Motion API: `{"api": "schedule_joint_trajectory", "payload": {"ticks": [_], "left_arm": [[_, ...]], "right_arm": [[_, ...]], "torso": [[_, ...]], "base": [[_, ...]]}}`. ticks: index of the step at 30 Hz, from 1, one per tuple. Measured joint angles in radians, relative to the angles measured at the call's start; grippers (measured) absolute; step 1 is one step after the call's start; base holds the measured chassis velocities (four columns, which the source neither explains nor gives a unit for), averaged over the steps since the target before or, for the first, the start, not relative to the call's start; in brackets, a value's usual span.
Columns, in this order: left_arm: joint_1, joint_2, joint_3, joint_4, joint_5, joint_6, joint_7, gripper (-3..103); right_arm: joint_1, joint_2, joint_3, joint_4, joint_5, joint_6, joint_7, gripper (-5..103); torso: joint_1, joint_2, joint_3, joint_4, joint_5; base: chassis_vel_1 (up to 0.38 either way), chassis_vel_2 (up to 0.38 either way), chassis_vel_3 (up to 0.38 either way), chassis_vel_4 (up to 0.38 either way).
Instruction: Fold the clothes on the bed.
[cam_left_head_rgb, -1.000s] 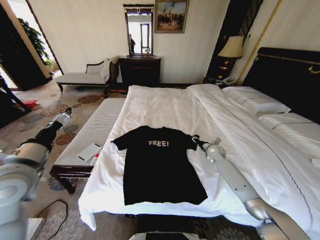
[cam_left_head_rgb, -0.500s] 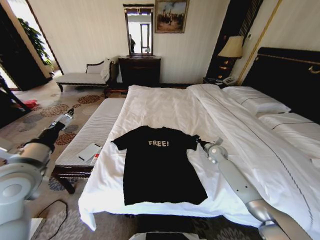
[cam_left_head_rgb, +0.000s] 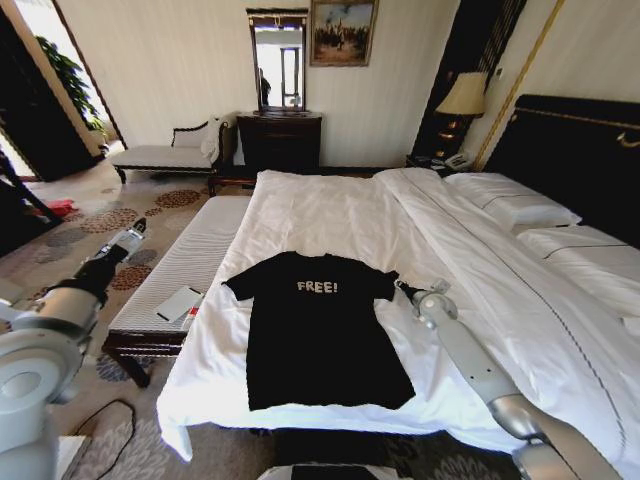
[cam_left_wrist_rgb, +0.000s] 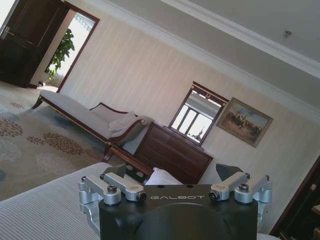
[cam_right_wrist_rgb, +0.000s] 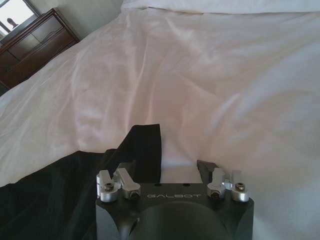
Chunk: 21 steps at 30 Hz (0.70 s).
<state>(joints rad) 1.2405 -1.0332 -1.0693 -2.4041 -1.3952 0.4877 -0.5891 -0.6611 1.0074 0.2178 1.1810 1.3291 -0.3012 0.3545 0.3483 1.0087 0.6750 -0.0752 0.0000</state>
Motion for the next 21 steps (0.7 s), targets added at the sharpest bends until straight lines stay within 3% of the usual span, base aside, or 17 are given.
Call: {"api": "schedule_joint_trajectory", "payload": {"ticks": [4, 7, 13, 16, 21], "left_arm": [[-0.001, -0.003, 0.006, 0.001, 0.001, 0.000, 0.000, 100], [-0.002, -0.004, 0.008, 0.001, 0.002, 0.000, 0.000, 100], [-0.003, -0.003, 0.005, 0.005, 0.003, 0.000, 0.000, 100], [-0.004, -0.004, 0.007, 0.007, 0.003, 0.000, 0.000, 100], [-0.009, -0.006, 0.014, 0.009, 0.006, 0.000, 0.001, 100]], "right_arm": [[-0.008, 0.000, -0.003, 0.025, 0.006, 0.000, -0.013, 83], [-0.008, 0.004, -0.009, 0.028, 0.004, 0.000, -0.019, 67], [-0.008, 0.009, -0.015, 0.025, -0.006, 0.001, -0.026, 51], [-0.008, 0.010, -0.016, 0.024, -0.016, 0.004, -0.029, 34], [-0.009, 0.005, -0.014, 0.027, -0.021, 0.009, -0.029, 18]], "torso": [[0.000, 0.000, 0.000, 0.0000, 0.0000], [0.000, 0.000, 0.000, 0.0000, -0.0001], [0.000, 0.000, 0.000, -0.0001, 0.0000], [0.000, 0.000, 0.000, 0.0000, -0.0001], [0.000, 0.000, 0.000, 0.0000, 0.0000]], "base": [[0.000, 0.000, 0.000, 0.000], [0.000, 0.000, 0.000, 0.000], [0.000, 0.000, 0.000, 0.000], [0.000, 0.000, 0.000, 0.000], [0.000, 0.000, 0.000, 0.000]]}}
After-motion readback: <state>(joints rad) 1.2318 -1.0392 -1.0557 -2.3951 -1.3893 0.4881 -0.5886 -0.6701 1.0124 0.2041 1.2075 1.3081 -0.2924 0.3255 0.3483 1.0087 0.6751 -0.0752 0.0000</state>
